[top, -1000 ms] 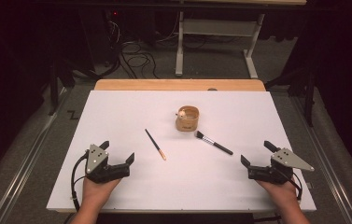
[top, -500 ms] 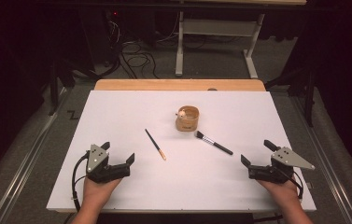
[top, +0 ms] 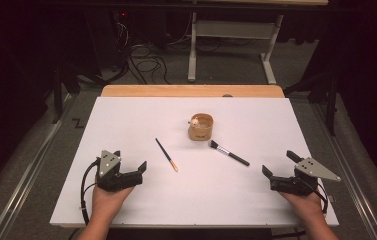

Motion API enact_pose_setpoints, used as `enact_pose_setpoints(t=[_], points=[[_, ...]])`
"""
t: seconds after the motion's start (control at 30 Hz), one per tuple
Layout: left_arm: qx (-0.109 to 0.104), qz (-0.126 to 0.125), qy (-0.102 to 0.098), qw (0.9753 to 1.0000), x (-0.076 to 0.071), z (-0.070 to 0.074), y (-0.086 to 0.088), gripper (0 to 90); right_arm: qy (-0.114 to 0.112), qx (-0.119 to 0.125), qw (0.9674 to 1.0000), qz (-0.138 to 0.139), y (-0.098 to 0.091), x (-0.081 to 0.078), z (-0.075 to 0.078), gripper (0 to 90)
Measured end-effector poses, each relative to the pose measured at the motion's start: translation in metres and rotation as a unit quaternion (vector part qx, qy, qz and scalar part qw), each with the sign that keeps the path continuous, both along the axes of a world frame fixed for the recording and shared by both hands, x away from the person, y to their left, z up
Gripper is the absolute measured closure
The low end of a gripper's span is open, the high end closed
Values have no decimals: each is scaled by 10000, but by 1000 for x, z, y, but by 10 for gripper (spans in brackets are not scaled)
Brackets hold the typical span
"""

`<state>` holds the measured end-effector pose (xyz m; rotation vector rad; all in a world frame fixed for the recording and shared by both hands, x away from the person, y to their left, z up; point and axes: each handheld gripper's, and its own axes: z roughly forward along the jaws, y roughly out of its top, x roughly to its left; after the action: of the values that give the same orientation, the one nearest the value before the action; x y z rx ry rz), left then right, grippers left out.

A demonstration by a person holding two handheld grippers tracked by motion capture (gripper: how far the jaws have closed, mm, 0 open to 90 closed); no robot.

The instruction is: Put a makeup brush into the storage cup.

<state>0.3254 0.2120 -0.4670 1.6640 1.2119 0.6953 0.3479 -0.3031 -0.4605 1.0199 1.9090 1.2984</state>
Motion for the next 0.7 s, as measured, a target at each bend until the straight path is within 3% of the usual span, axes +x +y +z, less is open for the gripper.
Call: enact_pose_setpoints(t=[0.17,0.3,0.33,0.37,0.4,0.57,0.63,0.67,0.7], points=[[205,-106,252,9994,7,6,-8,60,-7,18,10000,33,1,-1,1,5],[346,-242,637,9971,15,7,-12,61,11,22,10000,39,1,0,1,5],[346,-242,637,9971,15,7,-12,63,11,22,10000,39,1,0,1,5],[468,-291,796,9953,19,8,-15,66,11,15,10000,42,1,0,1,5],[468,-291,796,9953,19,8,-15,75,11,15,10000,42,1,0,1,5],[888,-408,1382,9856,30,10,-23,139,29,10,10000,57,2,-1,0,5],[932,-424,1575,9822,34,11,-26,141,28,11,10000,70,2,-1,0,5],[932,-424,1575,9822,34,11,-26,146,36,20,10000,64,2,-1,0,5],[909,-437,1757,9793,38,13,-28,148,30,27,10000,72,1,-1,0,5]])
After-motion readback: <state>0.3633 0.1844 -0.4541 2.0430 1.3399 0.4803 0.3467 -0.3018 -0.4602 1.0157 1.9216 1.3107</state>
